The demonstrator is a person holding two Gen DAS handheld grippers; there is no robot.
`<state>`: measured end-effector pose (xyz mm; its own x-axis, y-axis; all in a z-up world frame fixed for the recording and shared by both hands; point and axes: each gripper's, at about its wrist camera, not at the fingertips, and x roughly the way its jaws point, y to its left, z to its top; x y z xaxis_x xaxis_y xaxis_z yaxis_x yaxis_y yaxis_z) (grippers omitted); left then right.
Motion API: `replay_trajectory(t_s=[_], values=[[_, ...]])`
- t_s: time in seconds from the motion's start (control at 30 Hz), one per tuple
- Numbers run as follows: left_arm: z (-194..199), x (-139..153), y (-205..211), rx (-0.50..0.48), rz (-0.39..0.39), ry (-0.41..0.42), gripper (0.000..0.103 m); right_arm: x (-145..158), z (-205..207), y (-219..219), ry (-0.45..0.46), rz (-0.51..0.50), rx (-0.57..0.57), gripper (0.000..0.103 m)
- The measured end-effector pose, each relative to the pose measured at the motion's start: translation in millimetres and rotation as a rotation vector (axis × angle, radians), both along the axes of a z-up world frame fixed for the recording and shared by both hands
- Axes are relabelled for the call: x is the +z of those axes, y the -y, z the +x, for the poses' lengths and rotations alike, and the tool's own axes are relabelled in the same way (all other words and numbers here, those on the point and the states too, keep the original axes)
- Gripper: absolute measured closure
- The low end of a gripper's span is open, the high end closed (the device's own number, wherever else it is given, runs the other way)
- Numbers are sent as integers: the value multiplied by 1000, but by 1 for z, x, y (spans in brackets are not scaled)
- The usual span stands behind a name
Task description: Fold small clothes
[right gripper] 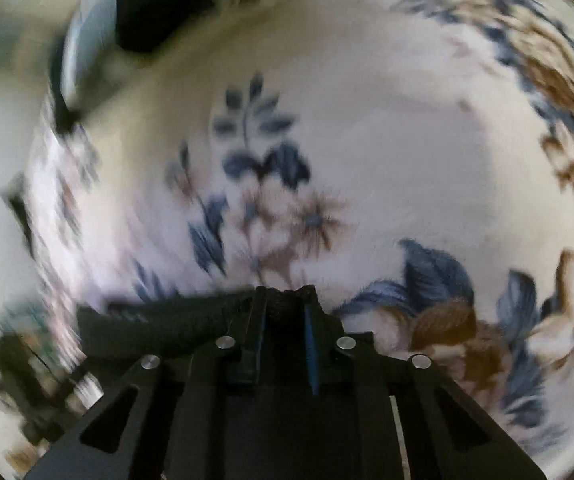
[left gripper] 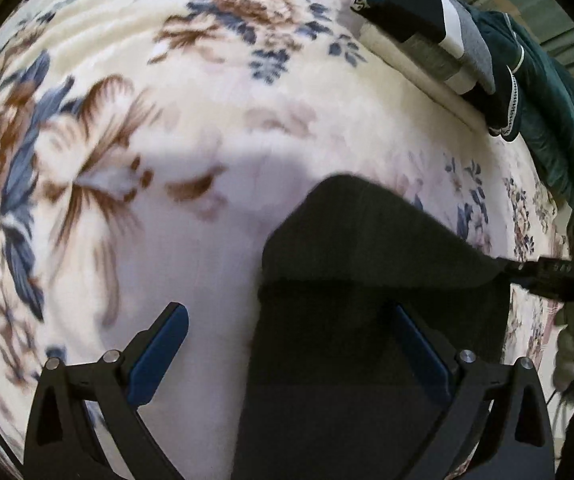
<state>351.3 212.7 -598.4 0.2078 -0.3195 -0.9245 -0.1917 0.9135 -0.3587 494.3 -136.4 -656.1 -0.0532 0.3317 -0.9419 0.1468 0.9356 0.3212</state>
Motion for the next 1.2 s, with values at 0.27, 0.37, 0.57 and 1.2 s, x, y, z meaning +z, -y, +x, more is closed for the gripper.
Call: replay_trajectory(t_s=[0.27, 0.37, 0.57, 1.2], values=[[-31, -7, -1, 49, -166, 77, 54, 52, 43, -77, 20, 318, 151, 43], [-37, -4, -6, 82, -180, 102, 57, 27, 58, -155, -111, 417, 314, 43], [-48, -1, -10, 116, -196, 125, 64, -6, 43, -257, -211, 404, 599, 96], [-24, 18, -35, 134, -258, 103, 43, 41, 74, -151, -16, 328, 281, 42]])
